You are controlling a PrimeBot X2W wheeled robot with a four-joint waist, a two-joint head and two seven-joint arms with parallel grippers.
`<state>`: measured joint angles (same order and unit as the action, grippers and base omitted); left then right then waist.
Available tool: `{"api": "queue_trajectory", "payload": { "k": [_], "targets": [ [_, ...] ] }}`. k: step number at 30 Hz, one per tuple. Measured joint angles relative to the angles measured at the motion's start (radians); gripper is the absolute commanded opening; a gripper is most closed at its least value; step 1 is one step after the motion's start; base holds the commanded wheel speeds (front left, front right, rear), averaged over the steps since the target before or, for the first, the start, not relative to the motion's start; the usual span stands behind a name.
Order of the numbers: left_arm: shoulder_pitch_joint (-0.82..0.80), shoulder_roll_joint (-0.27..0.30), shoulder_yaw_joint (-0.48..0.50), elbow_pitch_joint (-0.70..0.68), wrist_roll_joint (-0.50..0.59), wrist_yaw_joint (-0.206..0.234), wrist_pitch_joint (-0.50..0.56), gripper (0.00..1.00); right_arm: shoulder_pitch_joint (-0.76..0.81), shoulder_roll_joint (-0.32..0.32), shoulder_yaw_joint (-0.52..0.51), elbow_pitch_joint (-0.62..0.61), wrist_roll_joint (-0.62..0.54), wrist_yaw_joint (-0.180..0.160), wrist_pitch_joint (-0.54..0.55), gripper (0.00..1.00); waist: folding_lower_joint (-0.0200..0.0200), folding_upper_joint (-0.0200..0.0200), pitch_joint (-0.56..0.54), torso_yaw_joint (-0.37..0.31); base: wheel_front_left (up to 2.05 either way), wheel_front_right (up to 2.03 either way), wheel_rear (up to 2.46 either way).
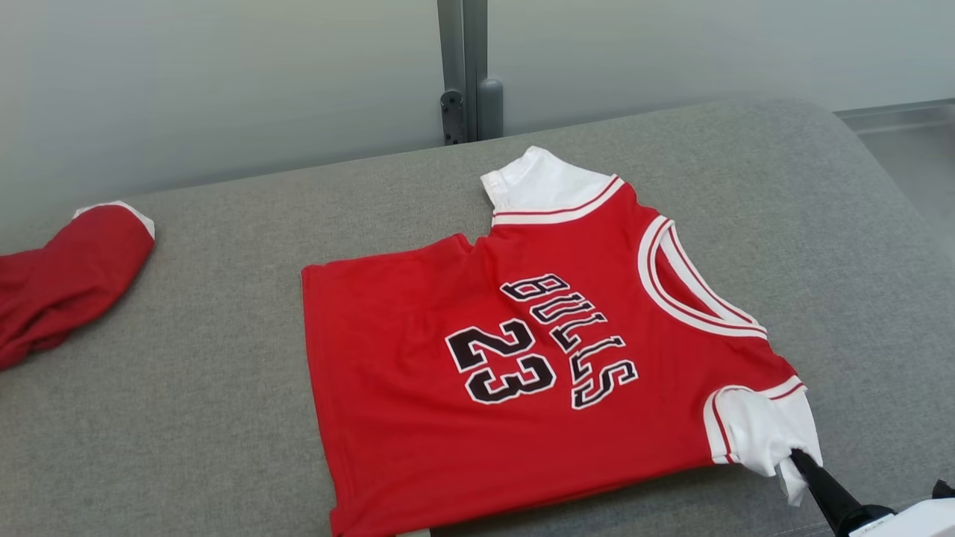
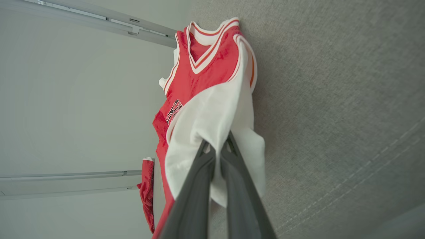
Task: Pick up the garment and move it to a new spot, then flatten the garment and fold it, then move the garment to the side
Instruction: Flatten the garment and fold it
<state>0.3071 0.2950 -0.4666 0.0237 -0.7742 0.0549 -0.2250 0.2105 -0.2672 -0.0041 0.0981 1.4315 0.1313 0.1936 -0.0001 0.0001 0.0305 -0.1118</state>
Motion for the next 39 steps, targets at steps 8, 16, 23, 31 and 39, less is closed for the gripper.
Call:
{"api": "queue_trajectory", "payload": {
  "k": [8, 16, 23, 31, 39],
  "targets": [
    [-0.077, 0.094, 0.015, -0.214, -0.026, 0.037, 0.195, 0.0, -0.118, 0.003, -0.03, -0.045, -0.076, -0.001, 0.041, 0.0, 0.0, 0.0, 0.001, -0.011, 0.0, 0.0, 0.0],
    [-0.367, 0.129, 0.02, -0.18, -0.016, 0.031, 0.361, 0.0, -0.43, 0.074, -0.049, 0.151, -0.297, -0.001, 0.134, 0.0, 0.0001, 0.0, 0.113, -0.006, 0.0, 0.0, 0.0],
    [-0.471, 0.113, -0.014, -0.047, -0.008, 0.005, 0.41, 0.0, -0.573, 0.124, -0.054, 0.239, -0.484, -0.001, 0.208, 0.0, 0.0001, 0.0, 0.2, 0.031, 0.0, 0.0, 0.0],
    [-0.475, 0.104, -0.032, -0.019, -0.016, -0.02, 0.417, 0.0, -0.593, 0.122, -0.042, 0.222, -0.563, -0.001, 0.295, 0.0, 0.0001, 0.0, 0.213, 0.071, 0.0, 0.0, 0.0],
    [-0.489, 0.088, -0.047, -0.011, -0.021, -0.025, 0.419, 0.0, -0.548, 0.095, -0.071, 0.163, -0.585, -0.001, 0.386, 0.0, 0.0001, 0.0, 0.194, 0.071, 0.0, 0.0, 0.0]
  ]
}}
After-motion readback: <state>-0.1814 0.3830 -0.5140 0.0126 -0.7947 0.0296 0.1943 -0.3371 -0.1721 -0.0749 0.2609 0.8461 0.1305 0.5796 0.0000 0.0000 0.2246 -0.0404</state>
